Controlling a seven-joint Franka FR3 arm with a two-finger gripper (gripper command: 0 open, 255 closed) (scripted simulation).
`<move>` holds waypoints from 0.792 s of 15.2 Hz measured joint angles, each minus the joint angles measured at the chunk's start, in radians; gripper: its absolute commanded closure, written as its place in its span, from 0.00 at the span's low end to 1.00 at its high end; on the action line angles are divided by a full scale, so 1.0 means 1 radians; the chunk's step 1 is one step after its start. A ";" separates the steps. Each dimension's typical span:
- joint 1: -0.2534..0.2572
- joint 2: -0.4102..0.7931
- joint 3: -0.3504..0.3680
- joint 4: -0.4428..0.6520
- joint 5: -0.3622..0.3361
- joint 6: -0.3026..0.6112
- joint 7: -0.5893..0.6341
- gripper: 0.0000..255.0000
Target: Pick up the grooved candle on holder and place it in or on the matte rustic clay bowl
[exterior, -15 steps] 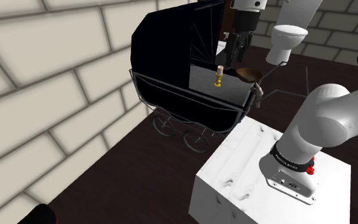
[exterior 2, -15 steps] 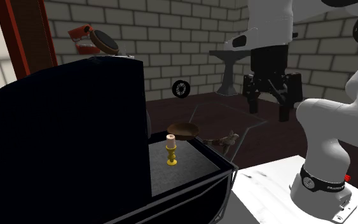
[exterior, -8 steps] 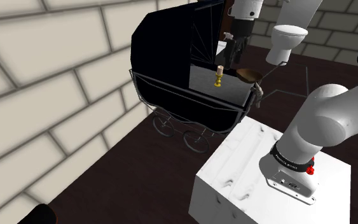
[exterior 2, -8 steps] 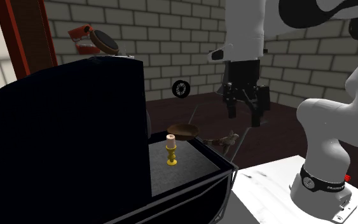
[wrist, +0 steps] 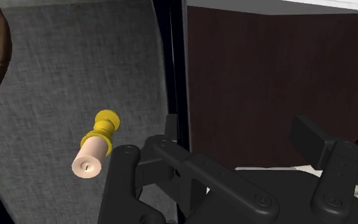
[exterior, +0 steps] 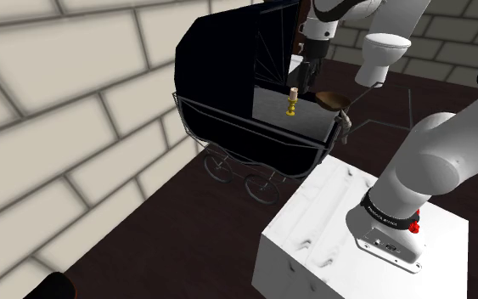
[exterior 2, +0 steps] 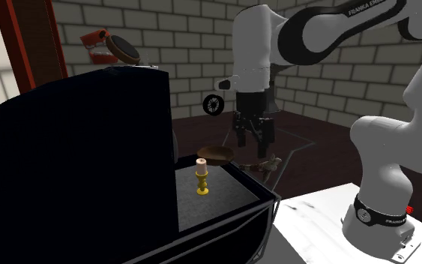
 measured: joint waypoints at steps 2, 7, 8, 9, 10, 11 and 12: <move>-0.005 0.064 -0.031 0.031 -0.010 0.038 -0.049 0.00; -0.011 0.229 -0.097 0.110 -0.009 0.139 -0.168 0.00; -0.011 0.267 -0.108 0.135 -0.003 0.154 -0.192 0.00; -0.013 0.303 -0.119 0.159 0.004 0.168 -0.217 0.00; -0.017 0.340 -0.132 0.178 0.012 0.188 -0.246 0.00; -0.020 0.376 -0.142 0.199 0.021 0.205 -0.273 0.00; -0.022 0.408 -0.148 0.218 0.031 0.221 -0.294 0.00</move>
